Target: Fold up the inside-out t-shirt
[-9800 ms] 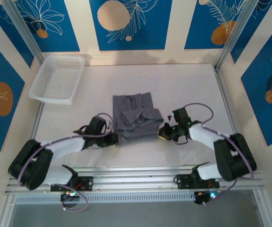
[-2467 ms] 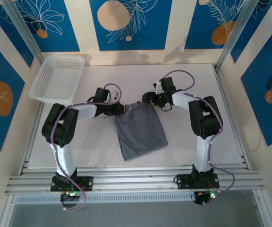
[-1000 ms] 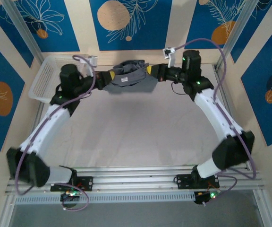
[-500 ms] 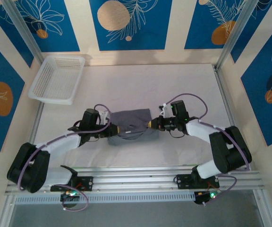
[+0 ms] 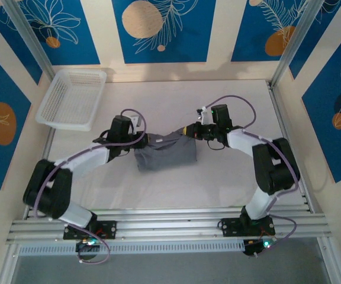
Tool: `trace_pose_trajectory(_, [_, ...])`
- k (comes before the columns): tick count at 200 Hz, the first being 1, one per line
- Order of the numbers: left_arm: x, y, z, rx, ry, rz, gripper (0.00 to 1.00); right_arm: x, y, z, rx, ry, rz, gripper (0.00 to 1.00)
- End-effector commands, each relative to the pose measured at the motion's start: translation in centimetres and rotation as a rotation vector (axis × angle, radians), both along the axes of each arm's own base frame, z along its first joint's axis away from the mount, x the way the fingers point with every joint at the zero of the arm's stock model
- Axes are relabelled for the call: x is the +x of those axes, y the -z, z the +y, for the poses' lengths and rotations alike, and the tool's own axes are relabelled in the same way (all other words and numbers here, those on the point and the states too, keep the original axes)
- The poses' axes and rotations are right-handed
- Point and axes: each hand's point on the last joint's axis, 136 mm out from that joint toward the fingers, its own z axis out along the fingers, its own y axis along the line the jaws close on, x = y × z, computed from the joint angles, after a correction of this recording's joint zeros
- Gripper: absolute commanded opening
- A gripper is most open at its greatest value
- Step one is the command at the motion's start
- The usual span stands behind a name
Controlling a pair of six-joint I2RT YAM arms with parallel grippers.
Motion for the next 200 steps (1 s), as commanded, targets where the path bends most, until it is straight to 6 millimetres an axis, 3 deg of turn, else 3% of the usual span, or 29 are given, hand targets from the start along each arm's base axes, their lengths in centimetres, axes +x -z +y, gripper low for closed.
trace_pose_trajectory(1, [2.0, 3.4, 2.4, 0.090, -0.076, -0.004, 0.00, 1.1, 1.2, 0.5, -0.008, -0.047, -0.002, 0.00])
trace_pose_trajectory(41, [3.4, 6.0, 4.8, 0.184, -0.163, -0.011, 0.00, 2.7, 4.5, 1.1, -0.026, -0.059, 0.058, 0.03])
trace_pose_trajectory(47, [3.6, 6.2, 4.8, 0.176, -0.162, -0.008, 0.00, 2.8, 4.9, 1.0, -0.031, -0.059, 0.067, 0.07])
trace_pose_trajectory(59, [3.9, 5.9, 4.3, 0.143, -0.137, -0.013, 0.17, 3.0, 4.6, 0.9, -0.036, -0.062, 0.083, 0.24])
trace_pose_trajectory(75, [4.0, 3.3, 3.9, 0.120, -0.105, -0.060, 0.40, 2.9, 2.5, 0.2, -0.051, -0.042, 0.062, 0.43])
trace_pose_trajectory(92, [3.5, -1.1, 4.3, 0.097, -0.110, -0.131, 0.57, 2.4, -1.0, -1.3, -0.083, 0.007, -0.021, 0.57])
trace_pose_trajectory(110, [1.9, -4.9, 4.6, 0.046, -0.126, -0.161, 0.63, 0.6, -3.1, -2.5, -0.243, 0.059, -0.146, 0.60])
trace_pose_trajectory(130, [-0.7, -6.6, 3.2, -0.056, -0.114, -0.162, 0.63, -2.7, -3.8, -0.5, -0.286, 0.044, -0.280, 0.63])
trace_pose_trajectory(145, [-2.2, -5.9, 1.0, -0.074, -0.066, -0.129, 0.63, -4.8, -2.6, 2.1, -0.221, 0.004, -0.282, 0.59])
trace_pose_trajectory(160, [-3.3, -3.9, -0.6, -0.049, -0.036, -0.074, 0.62, -5.1, 0.6, 3.4, -0.232, -0.004, -0.194, 0.58])
trace_pose_trajectory(179, [-3.5, -0.4, 0.0, -0.007, -0.096, -0.001, 0.61, -4.7, 4.9, 3.6, -0.270, 0.005, -0.072, 0.56])
trace_pose_trajectory(190, [-3.7, 1.0, 0.7, 0.015, -0.125, 0.031, 0.61, -4.8, 5.7, 4.2, -0.262, -0.018, -0.040, 0.56])
trace_pose_trajectory(200, [-3.9, 1.2, 0.8, 0.019, -0.129, 0.042, 0.61, -4.9, 5.0, 4.4, -0.254, -0.033, -0.033, 0.56])
